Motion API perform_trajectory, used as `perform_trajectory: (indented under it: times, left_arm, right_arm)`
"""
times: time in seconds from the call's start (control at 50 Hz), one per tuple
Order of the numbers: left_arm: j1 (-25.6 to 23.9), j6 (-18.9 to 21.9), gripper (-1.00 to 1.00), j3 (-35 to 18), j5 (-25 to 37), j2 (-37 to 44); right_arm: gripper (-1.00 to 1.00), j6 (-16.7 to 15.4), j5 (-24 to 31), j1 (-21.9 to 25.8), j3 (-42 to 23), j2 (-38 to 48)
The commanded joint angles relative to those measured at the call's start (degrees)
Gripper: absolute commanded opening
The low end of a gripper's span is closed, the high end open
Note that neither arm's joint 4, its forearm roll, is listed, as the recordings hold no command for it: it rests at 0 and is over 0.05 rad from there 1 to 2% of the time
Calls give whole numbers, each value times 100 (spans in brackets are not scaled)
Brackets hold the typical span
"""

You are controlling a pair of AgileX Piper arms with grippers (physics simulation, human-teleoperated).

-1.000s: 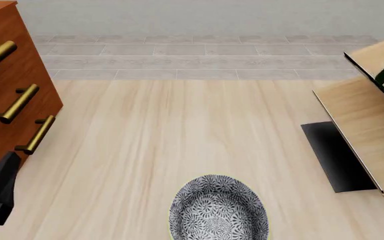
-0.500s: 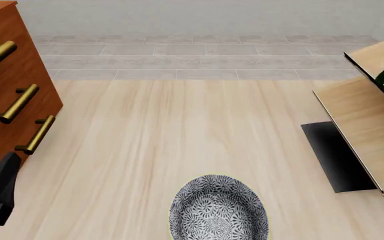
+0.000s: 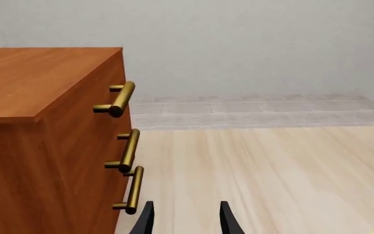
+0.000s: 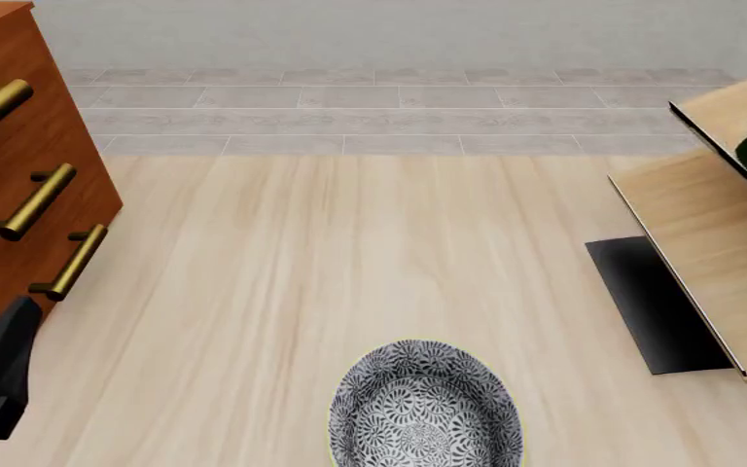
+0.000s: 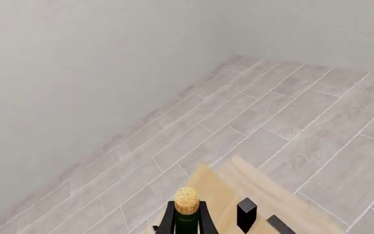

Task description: Put the wine bottle on the wine rack.

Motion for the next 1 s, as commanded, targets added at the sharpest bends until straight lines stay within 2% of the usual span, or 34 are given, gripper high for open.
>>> perform_trajectory:
  times: [0.02,0.22,0.44,0.5,0.7,1.0]
  left_arm:
    - [-23,3,100,-1,2,0]
    - [-5,16,100,-13,-24,0]
    - [7,17,100,-13,-22,0]
    - [-6,17,100,-5,-15,0]
    - [12,10,100,-2,-9,0]
    - [7,11,100,-1,-1,0]
  right_arm:
    - [-100,80,4,-174,-143,233]
    - [-100,90,-22,-387,-309,503]
    - [-100,113,-18,-395,-315,524]
    - [-100,128,-46,-634,-329,651]
    - [-100,134,-140,-832,-331,895]
    - [-100,144,-211,-868,-259,950]
